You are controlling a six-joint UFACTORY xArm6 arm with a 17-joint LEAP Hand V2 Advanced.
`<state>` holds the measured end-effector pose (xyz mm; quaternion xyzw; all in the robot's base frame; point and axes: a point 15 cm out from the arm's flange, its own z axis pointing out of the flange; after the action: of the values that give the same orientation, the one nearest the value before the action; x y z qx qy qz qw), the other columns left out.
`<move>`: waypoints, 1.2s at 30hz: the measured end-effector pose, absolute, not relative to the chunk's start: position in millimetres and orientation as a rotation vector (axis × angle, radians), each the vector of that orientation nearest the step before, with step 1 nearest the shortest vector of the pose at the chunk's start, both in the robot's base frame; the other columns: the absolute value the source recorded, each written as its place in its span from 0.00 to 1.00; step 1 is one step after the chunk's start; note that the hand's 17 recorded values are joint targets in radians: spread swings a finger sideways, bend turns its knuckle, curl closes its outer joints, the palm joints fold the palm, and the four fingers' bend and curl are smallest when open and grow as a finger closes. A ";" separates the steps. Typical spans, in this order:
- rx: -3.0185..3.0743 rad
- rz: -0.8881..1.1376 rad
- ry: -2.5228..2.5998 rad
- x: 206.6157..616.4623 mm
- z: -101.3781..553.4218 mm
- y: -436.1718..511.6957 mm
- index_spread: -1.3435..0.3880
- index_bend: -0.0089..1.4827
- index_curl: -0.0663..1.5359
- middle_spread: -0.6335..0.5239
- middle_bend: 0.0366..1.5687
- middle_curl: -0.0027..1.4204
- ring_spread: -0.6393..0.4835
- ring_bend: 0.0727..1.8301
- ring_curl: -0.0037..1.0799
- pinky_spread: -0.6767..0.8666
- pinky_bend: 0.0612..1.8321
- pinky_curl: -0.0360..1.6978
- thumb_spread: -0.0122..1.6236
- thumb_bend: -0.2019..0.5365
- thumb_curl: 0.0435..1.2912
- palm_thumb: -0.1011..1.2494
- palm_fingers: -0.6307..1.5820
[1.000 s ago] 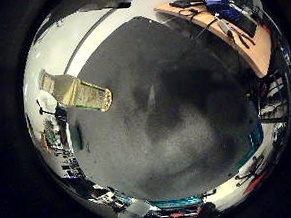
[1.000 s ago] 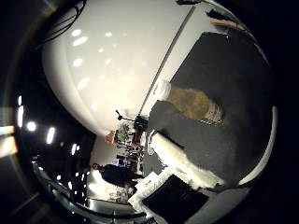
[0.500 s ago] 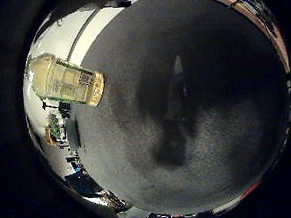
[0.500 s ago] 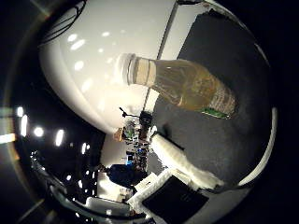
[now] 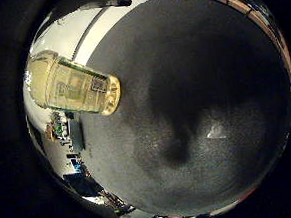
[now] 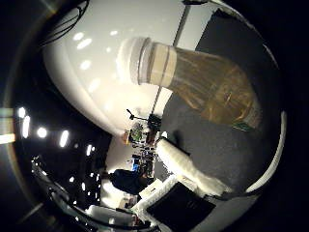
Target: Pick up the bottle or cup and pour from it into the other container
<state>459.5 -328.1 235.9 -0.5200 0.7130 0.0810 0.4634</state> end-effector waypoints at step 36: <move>-1.342 0.363 1.641 479.4 220.1 -266.7 0.60 0.31 0.39 0.44 0.53 0.41 0.43 0.58 0.37 0.17 0.64 0.07 0.56 0.25 0.36 0.75 0.85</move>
<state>479.4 -266.7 220.1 -0.5488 0.6713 0.1484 0.4755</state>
